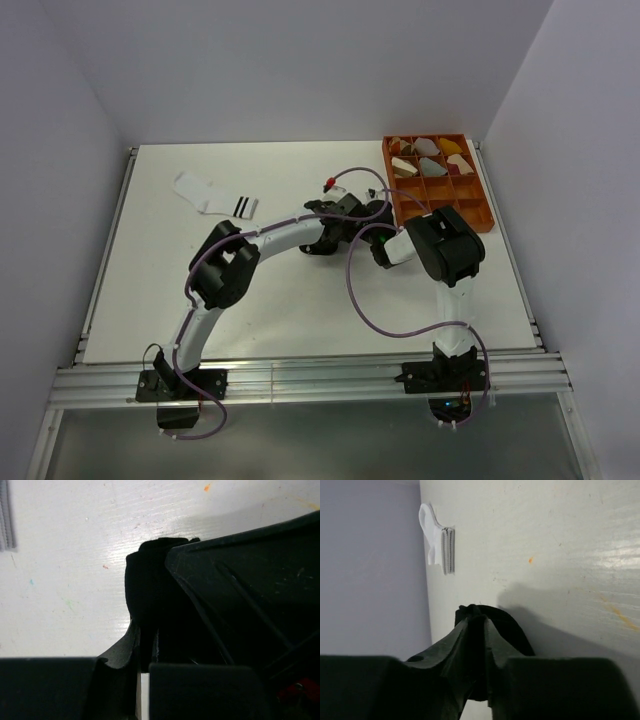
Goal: Roll the socks
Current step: Roll the sock at the center of the board.
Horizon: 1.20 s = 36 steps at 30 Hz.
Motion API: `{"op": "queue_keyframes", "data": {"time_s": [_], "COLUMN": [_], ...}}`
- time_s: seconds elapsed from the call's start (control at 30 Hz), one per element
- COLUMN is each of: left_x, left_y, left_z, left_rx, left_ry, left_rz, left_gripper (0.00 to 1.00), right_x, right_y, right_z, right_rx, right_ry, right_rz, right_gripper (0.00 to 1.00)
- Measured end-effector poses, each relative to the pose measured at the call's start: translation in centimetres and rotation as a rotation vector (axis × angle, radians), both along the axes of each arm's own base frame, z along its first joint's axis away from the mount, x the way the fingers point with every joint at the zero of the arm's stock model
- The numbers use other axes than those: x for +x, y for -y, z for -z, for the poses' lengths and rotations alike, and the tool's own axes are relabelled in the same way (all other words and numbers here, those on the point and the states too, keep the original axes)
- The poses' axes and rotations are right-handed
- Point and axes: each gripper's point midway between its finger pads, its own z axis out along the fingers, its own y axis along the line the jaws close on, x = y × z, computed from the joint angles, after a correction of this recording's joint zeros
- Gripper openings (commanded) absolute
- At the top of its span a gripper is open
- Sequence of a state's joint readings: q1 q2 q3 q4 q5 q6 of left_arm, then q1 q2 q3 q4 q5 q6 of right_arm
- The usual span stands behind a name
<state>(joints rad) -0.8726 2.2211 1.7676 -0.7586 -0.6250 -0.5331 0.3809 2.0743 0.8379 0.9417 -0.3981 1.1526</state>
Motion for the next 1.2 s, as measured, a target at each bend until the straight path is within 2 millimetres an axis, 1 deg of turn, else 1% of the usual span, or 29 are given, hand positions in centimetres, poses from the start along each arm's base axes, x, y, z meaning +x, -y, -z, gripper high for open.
{"op": "queue_keyframes", "data": {"time_s": [0.03, 0.1, 0.13, 0.27, 0.3, 0.33, 0.37, 0.47, 0.57, 0.63, 0.73, 0.83, 0.9, 0.93, 1.0, 1.07, 1.2], "left_x": [0.0, 0.0, 0.0, 0.0, -0.1, -0.2, -0.4, -1.1, -1.8, -2.1, -1.8, -1.1, -0.7, -0.5, 0.0, 0.0, -0.7], "left_y": [0.0, 0.0, 0.0, 0.1, 0.1, 0.1, 0.3, 0.6, 0.5, 0.2, -0.8, -1.9, -2.6, -2.9, -3.4, -3.5, -2.6], "left_z": [0.0, 0.1, 0.1, 0.1, 0.0, 0.0, 0.1, 0.5, 0.5, 0.0, -1.5, -3.5, -4.5, -4.7, -4.6, -3.7, -1.7], "left_rx": [0.000, 0.003, 0.003, -0.004, -0.010, -0.022, -0.038, -0.095, -0.172, -0.249, -0.395, -0.555, -0.659, -0.695, -0.773, -0.823, -0.889], "left_ry": [0.001, 0.002, 0.003, 0.009, 0.010, 0.009, 0.001, -0.026, -0.065, -0.085, -0.091, -0.070, -0.061, -0.062, -0.076, -0.111, -0.195], "left_rz": [0.002, 0.006, 0.008, 0.015, 0.016, 0.016, 0.019, 0.019, 0.017, 0.008, -0.028, -0.070, -0.095, -0.110, -0.133, -0.152, -0.161], "left_gripper": [0.00, 0.00, 0.01, 0.28, 0.41, 0.47, 0.57, 0.65, 0.66, 0.66, 0.66, 0.66, 0.66, 0.65, 0.65, 0.65, 0.65], "right_x": [0.0, -0.1, -0.1, -0.3, -0.4, -0.6, -0.7, -1.3, -1.6, -1.7, -1.7, -1.8, -1.9, -2.0, -2.1, -2.1, -2.2], "right_y": [0.0, 0.0, 0.0, 0.1, 0.2, 0.2, 0.3, 0.5, 0.6, 0.6, 0.7, 0.8, 0.9, 0.9, 0.9, 1.0, 1.0], "right_z": [0.1, 0.2, 0.3, 0.5, 0.6, 0.8, 1.0, 1.6, 1.9, 2.0, 2.1, 2.1, 2.1, 2.2, 2.2, 2.2, 2.2], "right_rx": [-0.001, -0.001, -0.004, -0.008, -0.012, -0.016, -0.022, -0.034, -0.049, -0.059, -0.069, -0.078, -0.082, -0.083, -0.086, -0.091, -0.095], "right_ry": [-0.002, -0.008, -0.007, -0.008, -0.008, -0.009, -0.010, -0.016, -0.010, -0.005, 0.006, 0.025, 0.034, 0.037, 0.047, 0.054, 0.066], "right_rz": [-0.002, -0.002, -0.003, -0.004, -0.006, -0.007, -0.009, -0.017, -0.025, -0.028, -0.031, -0.035, -0.036, -0.038, -0.040, -0.041, -0.043], "right_gripper": [0.10, 0.02, 0.00, 0.00, 0.00, 0.00, 0.00, 0.00, 0.00, 0.00, 0.00, 0.00, 0.00, 0.00, 0.00, 0.00, 0.00]}}
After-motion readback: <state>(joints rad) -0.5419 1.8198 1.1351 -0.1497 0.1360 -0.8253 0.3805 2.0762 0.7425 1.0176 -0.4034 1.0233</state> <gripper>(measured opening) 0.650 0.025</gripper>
